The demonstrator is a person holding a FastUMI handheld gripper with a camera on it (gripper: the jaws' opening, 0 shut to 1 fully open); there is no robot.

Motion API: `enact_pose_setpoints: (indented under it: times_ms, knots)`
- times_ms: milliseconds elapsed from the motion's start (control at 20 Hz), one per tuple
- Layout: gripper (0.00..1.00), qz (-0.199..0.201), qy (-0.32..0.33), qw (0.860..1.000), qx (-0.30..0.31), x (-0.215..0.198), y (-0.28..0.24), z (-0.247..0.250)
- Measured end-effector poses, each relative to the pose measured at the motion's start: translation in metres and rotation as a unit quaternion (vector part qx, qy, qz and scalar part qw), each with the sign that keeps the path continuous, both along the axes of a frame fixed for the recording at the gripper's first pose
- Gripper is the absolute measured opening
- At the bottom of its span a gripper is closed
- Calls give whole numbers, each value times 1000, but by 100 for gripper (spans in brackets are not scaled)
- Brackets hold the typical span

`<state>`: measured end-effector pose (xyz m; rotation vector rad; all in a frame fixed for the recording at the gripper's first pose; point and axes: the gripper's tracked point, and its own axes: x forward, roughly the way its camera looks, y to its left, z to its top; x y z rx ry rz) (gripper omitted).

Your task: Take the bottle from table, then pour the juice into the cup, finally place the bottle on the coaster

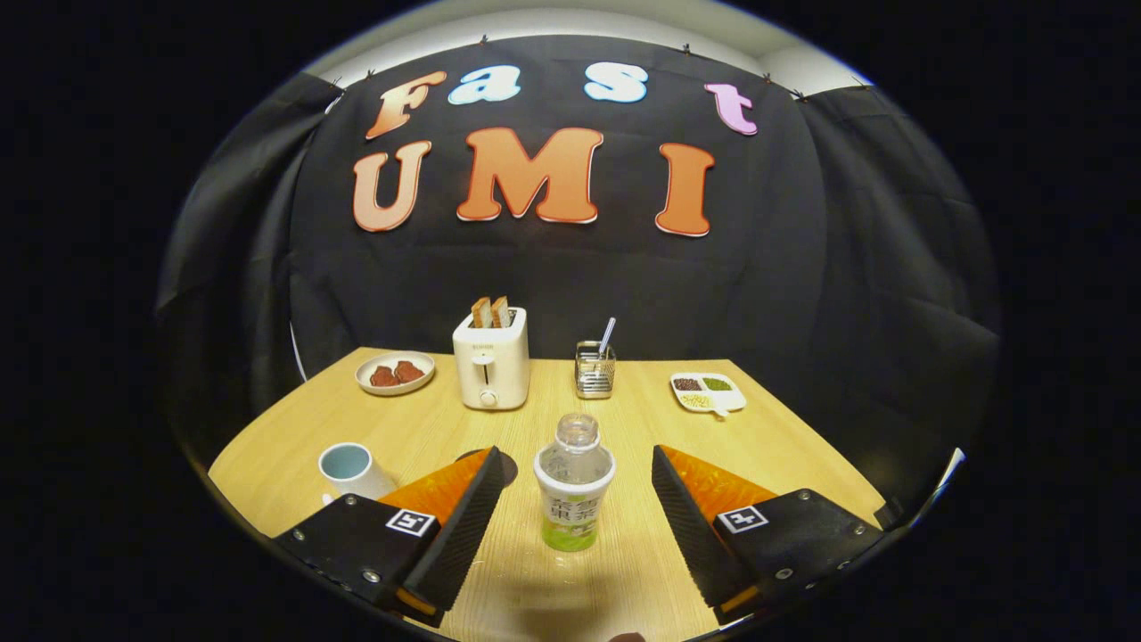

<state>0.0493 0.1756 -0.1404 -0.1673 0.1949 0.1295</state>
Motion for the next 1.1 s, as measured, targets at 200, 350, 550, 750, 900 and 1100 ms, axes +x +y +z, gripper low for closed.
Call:
enact_pose_setpoints:
  times_ms: [200, 350, 550, 750, 900, 1100]
  knots:
    - [100, -18, 30, 999, -10, 22, -2, -37]
    - [100, -33, 50, 998, -13, 37, -8, -61]
    - [100, -39, 82, 996, -2, 54, -10, -86]
    - [92, -39, 94, 995, 13, 61, -4, -94]
    - [65, -41, 106, 993, 16, 56, 2, -94]
    - [57, -50, 118, 992, 4, 42, 5, -84]
